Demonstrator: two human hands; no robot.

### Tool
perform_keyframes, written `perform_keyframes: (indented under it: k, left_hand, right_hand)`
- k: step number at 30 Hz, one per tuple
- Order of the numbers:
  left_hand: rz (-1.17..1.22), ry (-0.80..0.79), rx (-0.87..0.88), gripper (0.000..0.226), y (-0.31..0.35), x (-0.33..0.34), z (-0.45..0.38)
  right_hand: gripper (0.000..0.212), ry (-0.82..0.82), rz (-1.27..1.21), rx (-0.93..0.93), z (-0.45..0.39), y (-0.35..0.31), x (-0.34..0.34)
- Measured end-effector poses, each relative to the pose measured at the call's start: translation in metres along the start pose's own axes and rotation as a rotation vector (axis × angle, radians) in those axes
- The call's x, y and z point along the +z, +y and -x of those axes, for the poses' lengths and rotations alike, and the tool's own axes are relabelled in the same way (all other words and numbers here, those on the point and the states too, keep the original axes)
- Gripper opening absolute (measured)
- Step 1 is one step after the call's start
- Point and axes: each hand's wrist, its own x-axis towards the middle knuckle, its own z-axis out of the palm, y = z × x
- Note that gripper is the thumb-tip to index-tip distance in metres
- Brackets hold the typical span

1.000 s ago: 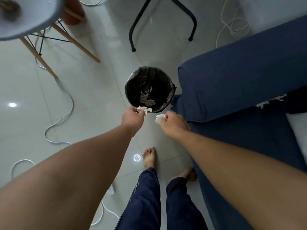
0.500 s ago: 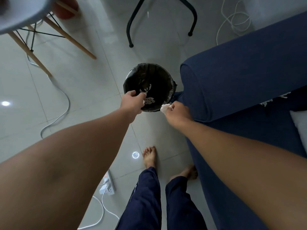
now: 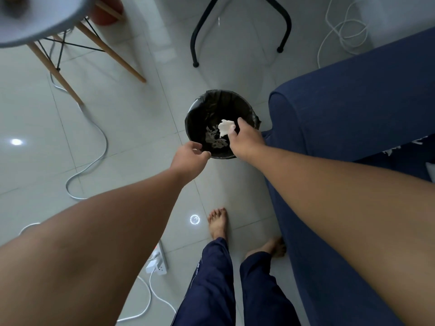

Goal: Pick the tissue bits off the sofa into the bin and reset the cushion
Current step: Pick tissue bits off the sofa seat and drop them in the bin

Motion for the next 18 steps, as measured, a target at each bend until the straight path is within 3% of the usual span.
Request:
perform_keyframes:
  k: [3, 8, 18]
  left_hand:
    - [-0.124, -0.02, 0.055, 0.053, -0.004, 0.002, 0.003]
    - [-0.22, -0.006, 0.07, 0.057, -0.009, 0.009, 0.003]
    - [-0.377, -0.031, 0.082, 0.054, -0.003, 0.025, 0.015]
  right_hand:
    - [0.062, -0.074, 0.06, 0.022, 0.005, 0.009, 0.009]
    - [0.046, -0.094, 0.171, 0.011, 0.019, 0.035, 0.016]
    - [0.052, -0.132, 0.29, -0.037, 0.052, 0.062, 0.011]
